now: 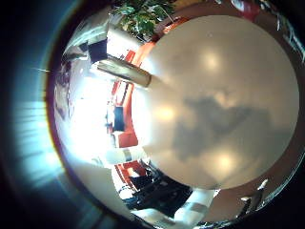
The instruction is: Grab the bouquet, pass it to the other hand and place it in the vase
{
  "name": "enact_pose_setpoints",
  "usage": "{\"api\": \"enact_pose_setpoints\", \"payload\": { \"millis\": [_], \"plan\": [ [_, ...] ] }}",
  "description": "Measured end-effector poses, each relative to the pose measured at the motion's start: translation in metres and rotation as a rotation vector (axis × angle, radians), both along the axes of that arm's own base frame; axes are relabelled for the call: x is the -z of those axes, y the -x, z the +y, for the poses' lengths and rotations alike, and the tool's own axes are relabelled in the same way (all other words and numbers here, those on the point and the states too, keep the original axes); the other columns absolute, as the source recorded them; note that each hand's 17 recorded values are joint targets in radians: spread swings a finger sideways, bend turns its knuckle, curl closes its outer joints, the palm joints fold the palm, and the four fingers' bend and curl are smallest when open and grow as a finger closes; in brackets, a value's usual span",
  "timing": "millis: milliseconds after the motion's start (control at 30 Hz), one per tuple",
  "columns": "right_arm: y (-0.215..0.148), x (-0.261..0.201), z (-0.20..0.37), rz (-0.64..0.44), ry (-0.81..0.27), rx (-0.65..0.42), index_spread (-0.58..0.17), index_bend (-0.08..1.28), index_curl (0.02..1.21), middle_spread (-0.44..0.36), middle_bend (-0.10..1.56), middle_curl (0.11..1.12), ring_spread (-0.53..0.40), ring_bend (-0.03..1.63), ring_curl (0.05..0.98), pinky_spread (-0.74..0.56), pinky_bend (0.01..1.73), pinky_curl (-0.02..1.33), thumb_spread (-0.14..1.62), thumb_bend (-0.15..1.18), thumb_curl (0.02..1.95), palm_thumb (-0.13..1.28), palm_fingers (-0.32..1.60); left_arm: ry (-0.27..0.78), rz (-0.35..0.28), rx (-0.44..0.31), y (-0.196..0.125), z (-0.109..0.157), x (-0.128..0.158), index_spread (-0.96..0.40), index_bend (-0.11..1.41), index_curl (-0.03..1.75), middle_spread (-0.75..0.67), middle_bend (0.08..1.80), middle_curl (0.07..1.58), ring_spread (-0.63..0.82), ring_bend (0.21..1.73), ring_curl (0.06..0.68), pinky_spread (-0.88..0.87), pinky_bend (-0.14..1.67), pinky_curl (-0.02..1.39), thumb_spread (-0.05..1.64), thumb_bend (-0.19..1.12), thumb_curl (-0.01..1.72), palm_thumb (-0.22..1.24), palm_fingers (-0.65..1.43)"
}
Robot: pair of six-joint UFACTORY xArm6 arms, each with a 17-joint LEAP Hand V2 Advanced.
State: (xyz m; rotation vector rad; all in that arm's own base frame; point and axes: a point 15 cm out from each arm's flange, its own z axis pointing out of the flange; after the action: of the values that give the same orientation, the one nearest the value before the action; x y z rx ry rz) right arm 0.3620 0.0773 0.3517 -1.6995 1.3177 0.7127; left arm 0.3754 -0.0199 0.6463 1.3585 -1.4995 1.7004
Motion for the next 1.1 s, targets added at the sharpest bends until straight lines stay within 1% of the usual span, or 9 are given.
{"api": "enact_pose_setpoints", "payload": {
  "millis": [167,233,433,733,833,933,1033,1100],
  "plan": [
    [-0.004,0.005,-0.002,0.008,0.001,0.007,-0.388,0.33,0.76,-0.163,0.77,0.64,-0.263,1.18,0.525,-0.4,0.94,0.61,1.03,-0.02,0.59,0.79,0.65,-0.014,0.019,-0.001,0.004,0.005,0.008,-0.75,0.58,1.13,-0.52,1.15,0.93,-0.41,1.51,0.531,-0.57,1.23,0.89,1.05,0.01,0.73,0.96,1.06],
    [-0.005,0.007,-0.002,0.011,0.001,0.012,-0.388,0.33,0.75,-0.164,0.75,0.64,-0.263,1.18,0.523,-0.38,0.93,0.6,1.03,-0.02,0.59,0.79,0.65,-0.022,0.031,-0.017,0.005,0.012,0.013,-0.75,0.57,1.15,-0.52,1.15,0.94,-0.41,1.51,0.531,-0.57,1.23,0.9,1.05,0.01,0.73,0.98,1.06],
    [-0.005,0.01,-0.002,0.016,0.0,0.01,-0.386,0.32,0.75,-0.165,0.74,0.65,-0.265,1.18,0.519,-0.35,0.9,0.58,1.03,-0.02,0.57,0.79,0.65,-0.019,0.059,-0.006,0.003,0.01,0.027,-0.77,0.53,1.21,-0.52,1.15,0.95,-0.41,1.5,0.529,-0.58,1.21,0.92,1.06,-0.01,0.75,0.99,1.06],
    [-0.005,0.008,-0.003,0.009,0.003,0.011,-0.385,0.31,0.75,-0.167,0.71,0.66,-0.265,1.18,0.513,-0.31,0.87,0.57,1.03,-0.02,0.55,0.79,0.66,-0.028,0.034,-0.024,-0.011,0.014,0.028,-0.79,0.49,1.27,-0.53,1.14,0.95,-0.41,1.5,0.526,-0.59,1.18,0.94,1.06,-0.01,0.77,0.99,1.07],
    [-0.004,0.008,-0.004,0.009,0.004,0.012,-0.384,0.31,0.74,-0.168,0.71,0.66,-0.266,1.17,0.51,-0.31,0.86,0.56,1.03,-0.02,0.55,0.8,0.66,-0.032,0.026,-0.016,-0.016,0.011,0.026,-0.79,0.48,1.29,-0.53,1.13,0.96,-0.41,1.5,0.527,-0.59,1.18,0.95,1.07,-0.01,0.77,0.99,1.08],
    [-0.004,0.007,-0.004,0.005,0.005,0.011,-0.383,0.3,0.74,-0.168,0.7,0.66,-0.266,1.17,0.508,-0.31,0.85,0.56,1.03,-0.02,0.54,0.8,0.66,-0.034,0.024,-0.005,-0.023,0.005,0.025,-0.8,0.47,1.3,-0.53,1.13,0.96,-0.41,1.5,0.526,-0.6,1.17,0.96,1.07,-0.01,0.77,0.98,1.08],
    [-0.004,0.007,-0.004,0.003,0.006,0.012,-0.383,0.3,0.74,-0.169,0.7,0.67,-0.267,1.16,0.507,-0.3,0.85,0.55,1.03,-0.02,0.54,0.8,0.66,-0.03,0.028,-0.009,-0.03,0.004,0.028,-0.8,0.45,1.32,-0.53,1.13,0.96,-0.41,1.49,0.526,-0.6,1.17,0.97,1.07,-0.01,0.78,0.98,1.08],
    [-0.004,0.007,-0.004,0.002,0.006,0.011,-0.383,0.3,0.74,-0.169,0.7,0.67,-0.267,1.16,0.507,-0.3,0.84,0.55,1.03,-0.02,0.54,0.8,0.66,-0.021,0.042,-0.006,-0.034,0.005,0.034,-0.8,0.45,1.33,-0.53,1.12,0.96,-0.41,1.49,0.525,-0.61,1.16,0.97,1.06,-0.01,0.77,0.98,1.08]
  ]
}}
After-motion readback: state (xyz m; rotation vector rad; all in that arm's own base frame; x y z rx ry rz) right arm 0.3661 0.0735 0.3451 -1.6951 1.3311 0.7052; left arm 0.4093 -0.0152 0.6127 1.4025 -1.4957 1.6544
